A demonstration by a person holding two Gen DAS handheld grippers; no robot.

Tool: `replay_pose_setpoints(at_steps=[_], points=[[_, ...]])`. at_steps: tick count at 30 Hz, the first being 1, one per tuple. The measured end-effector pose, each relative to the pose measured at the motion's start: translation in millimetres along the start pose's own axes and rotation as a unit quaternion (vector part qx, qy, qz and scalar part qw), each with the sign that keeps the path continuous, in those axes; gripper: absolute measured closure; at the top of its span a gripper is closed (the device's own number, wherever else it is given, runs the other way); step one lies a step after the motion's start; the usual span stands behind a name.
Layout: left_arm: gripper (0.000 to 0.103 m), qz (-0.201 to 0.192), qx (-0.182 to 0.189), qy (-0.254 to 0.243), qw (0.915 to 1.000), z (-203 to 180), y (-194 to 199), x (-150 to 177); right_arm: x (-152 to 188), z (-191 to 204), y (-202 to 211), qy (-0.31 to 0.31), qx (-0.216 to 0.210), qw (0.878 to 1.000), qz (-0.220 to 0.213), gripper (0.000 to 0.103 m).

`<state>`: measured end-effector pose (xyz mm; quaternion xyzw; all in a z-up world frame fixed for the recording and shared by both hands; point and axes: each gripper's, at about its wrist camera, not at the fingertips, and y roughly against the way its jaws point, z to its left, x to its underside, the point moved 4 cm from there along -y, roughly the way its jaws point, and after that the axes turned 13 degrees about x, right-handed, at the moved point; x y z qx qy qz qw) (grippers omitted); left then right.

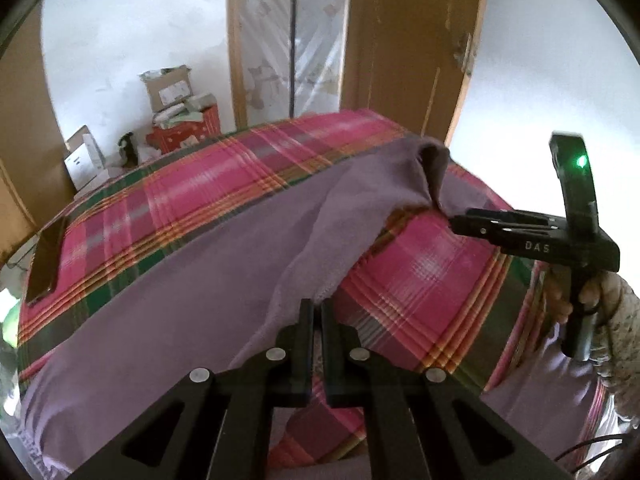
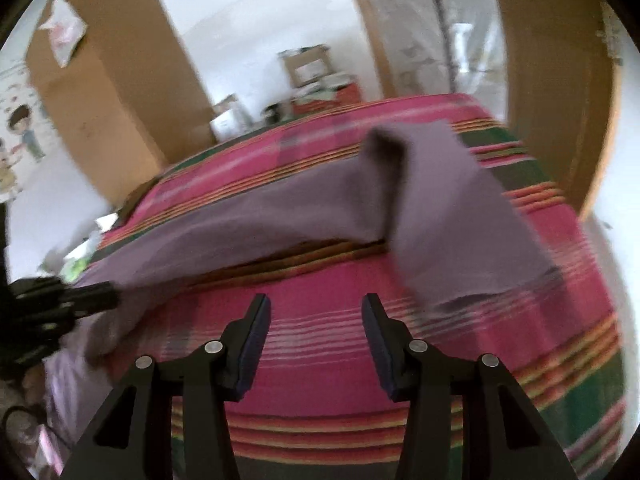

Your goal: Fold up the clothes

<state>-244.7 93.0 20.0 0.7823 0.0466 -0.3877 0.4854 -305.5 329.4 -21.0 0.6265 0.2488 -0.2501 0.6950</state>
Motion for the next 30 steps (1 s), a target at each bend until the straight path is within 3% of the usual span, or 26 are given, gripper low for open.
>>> replay_pose_setpoints(at_steps=[6,13,21,24,26,30], points=[[0.100,-0.029,0.012,0.069,0.9972,27,12,-5,-3,-38,-10,0.009,0.099,0.995,0.000,0.053],[0.100,-0.027,0.003,0.087,0.9959,38,8,-7,-3,-36,-22,0.045,0.088,0.995,0.012,0.047],[0.100,-0.030,-0.005,0.103,0.9942,45,7,-6,-5,-27,-28,0.098,0.114,0.989,0.011,0.046],[0.100,-0.030,-0.005,0.105,0.9940,45,8,-6,-7,-31,-27,0.090,0.125,0.988,0.007,0.059],[0.100,-0.029,-0.005,0.104,0.9942,44,8,-5,-11,-36,-26,0.082,0.123,0.989,0.002,0.089],[0.100,-0.029,-0.005,0.099,0.9947,40,10,-6,-19,-46,-18,0.066,0.122,0.990,-0.012,0.097]])
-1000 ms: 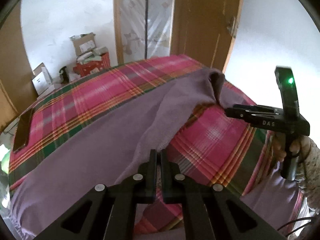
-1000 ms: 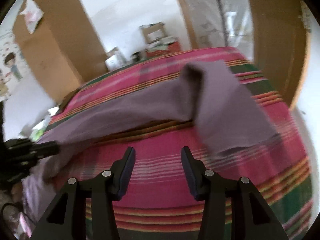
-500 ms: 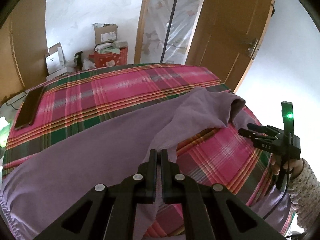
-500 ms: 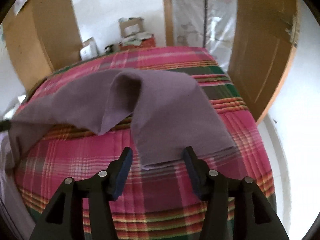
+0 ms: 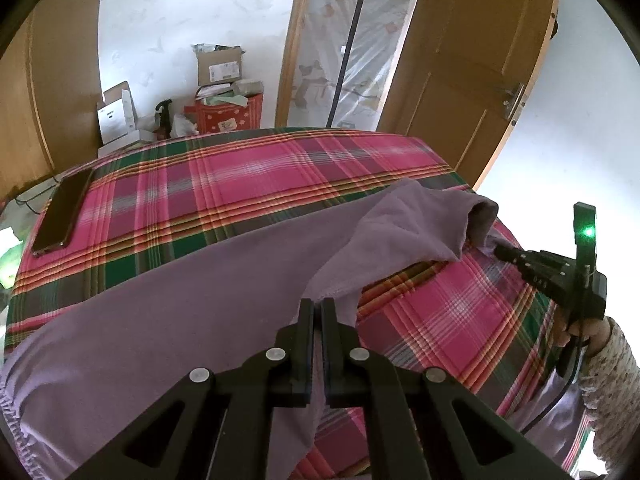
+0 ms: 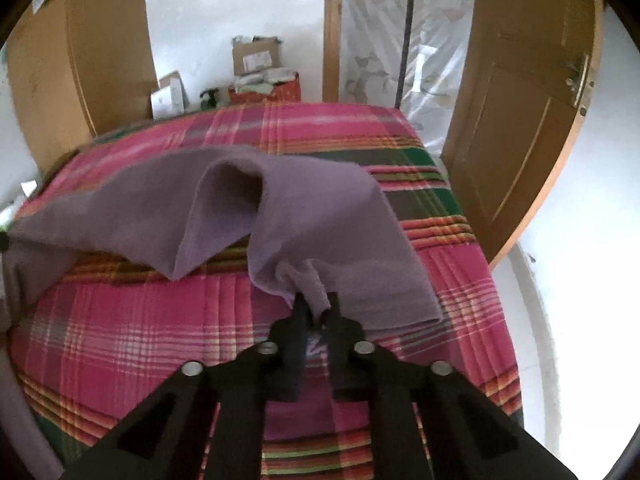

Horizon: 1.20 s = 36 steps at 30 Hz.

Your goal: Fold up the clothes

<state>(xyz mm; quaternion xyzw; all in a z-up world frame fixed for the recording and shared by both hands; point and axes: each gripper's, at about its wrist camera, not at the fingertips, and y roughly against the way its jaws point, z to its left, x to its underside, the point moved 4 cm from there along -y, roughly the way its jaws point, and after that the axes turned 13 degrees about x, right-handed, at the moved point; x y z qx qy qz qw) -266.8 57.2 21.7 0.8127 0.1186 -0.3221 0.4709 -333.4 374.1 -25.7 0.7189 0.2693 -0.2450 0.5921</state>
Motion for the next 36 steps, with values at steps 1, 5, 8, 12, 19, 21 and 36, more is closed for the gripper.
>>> replay_pose_setpoints(at_steps=[1,5,8,12,19,21,36], points=[[0.100,0.001,0.001,-0.003,1.0000,-2,0,0,-2,-5,2,-0.003,0.005,1.000,-0.006,0.097],[0.100,0.006,0.000,-0.023,0.9997,-11,0,1,-16,-31,8,-0.027,0.021,0.999,-0.023,0.097],[0.100,0.012,-0.002,-0.039,0.9992,-19,-1,4,-31,-60,10,-0.058,0.032,0.997,-0.029,0.097],[0.100,0.023,0.005,-0.059,0.9980,-31,-4,7,-43,-94,14,-0.074,0.067,0.994,-0.041,0.098],[0.100,0.054,0.016,-0.089,0.9945,-52,-16,16,-54,-134,8,-0.086,0.110,0.989,-0.049,0.098],[0.100,0.064,0.019,-0.097,0.9931,-58,-21,20,-55,-142,0,-0.087,0.119,0.988,-0.044,0.098],[0.100,0.132,0.041,-0.128,0.9821,-77,-58,42,-45,-168,-50,-0.103,0.147,0.984,-0.013,0.097]])
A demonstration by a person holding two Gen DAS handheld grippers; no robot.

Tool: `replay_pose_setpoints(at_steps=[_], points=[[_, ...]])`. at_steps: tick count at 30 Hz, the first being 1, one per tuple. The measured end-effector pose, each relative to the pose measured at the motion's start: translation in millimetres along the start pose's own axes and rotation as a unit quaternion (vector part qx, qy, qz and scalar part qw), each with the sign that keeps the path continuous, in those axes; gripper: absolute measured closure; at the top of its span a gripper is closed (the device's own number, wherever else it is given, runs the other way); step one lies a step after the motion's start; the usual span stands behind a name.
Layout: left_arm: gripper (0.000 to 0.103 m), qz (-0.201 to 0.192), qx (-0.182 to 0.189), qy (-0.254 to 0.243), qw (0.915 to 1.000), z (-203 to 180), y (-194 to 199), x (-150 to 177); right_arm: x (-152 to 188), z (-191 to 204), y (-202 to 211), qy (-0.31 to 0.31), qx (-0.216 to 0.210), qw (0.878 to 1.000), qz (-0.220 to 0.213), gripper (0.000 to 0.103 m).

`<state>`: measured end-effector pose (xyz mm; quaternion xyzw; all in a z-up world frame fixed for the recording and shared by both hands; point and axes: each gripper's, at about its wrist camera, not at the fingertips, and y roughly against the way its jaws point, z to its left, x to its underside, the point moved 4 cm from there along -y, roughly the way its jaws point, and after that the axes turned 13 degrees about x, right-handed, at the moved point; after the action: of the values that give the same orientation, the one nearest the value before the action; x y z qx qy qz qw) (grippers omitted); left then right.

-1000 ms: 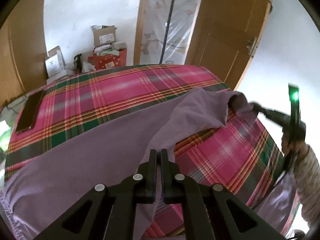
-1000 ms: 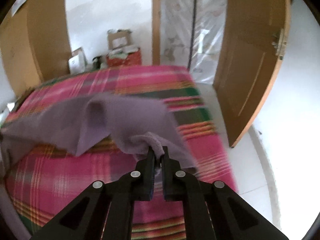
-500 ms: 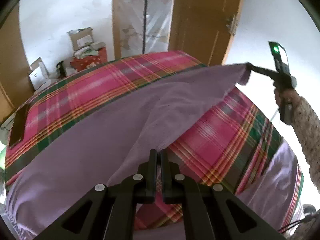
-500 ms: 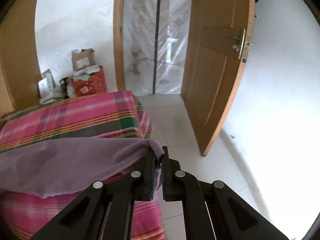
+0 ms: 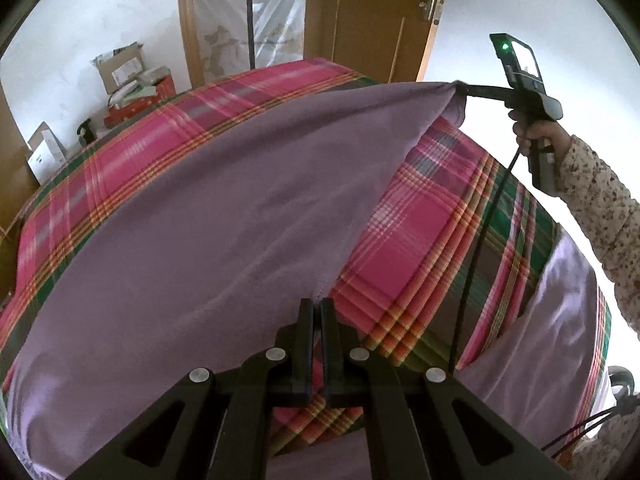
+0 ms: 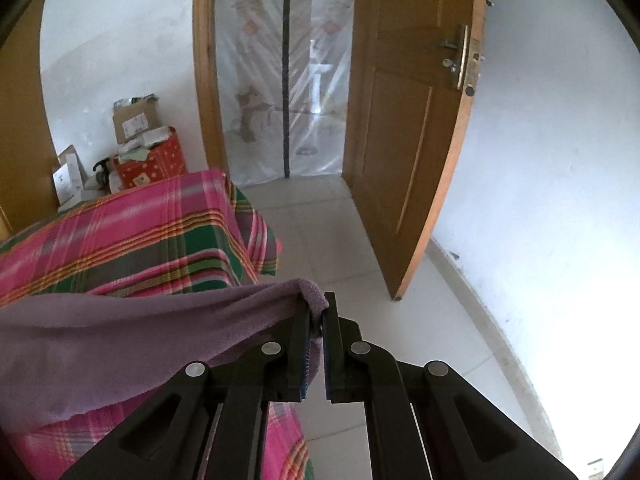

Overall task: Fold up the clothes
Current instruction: 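Release the fabric with the right gripper and pull back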

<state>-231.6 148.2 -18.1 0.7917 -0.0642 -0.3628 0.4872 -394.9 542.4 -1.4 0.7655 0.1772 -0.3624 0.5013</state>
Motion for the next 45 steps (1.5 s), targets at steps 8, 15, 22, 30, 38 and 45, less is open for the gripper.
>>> replay_pose_setpoints(at_steps=[8,15,22,30,38,45], points=[[0.100,-0.015,0.014,0.006,0.9998,1,11,3,16,-6,-20,-0.003,0.029,0.998,0.059,0.082],[0.100,-0.025,0.027,0.011,0.9993,1,20,8,9,-15,-13,-0.022,0.042,0.996,0.082,0.068],[0.100,-0.024,0.037,0.015,0.9989,3,23,15,9,-21,-15,-0.037,0.050,0.993,0.099,0.060],[0.103,-0.012,0.031,0.038,0.9987,15,23,26,29,-30,-15,-0.047,0.034,0.988,0.140,0.060],[0.102,-0.037,0.035,0.023,0.9984,8,31,10,34,-51,-16,-0.064,0.081,0.983,0.149,0.060],[0.099,-0.049,0.037,0.049,0.9969,17,20,-11,-8,-29,17,-0.098,-0.040,0.993,0.047,0.060]])
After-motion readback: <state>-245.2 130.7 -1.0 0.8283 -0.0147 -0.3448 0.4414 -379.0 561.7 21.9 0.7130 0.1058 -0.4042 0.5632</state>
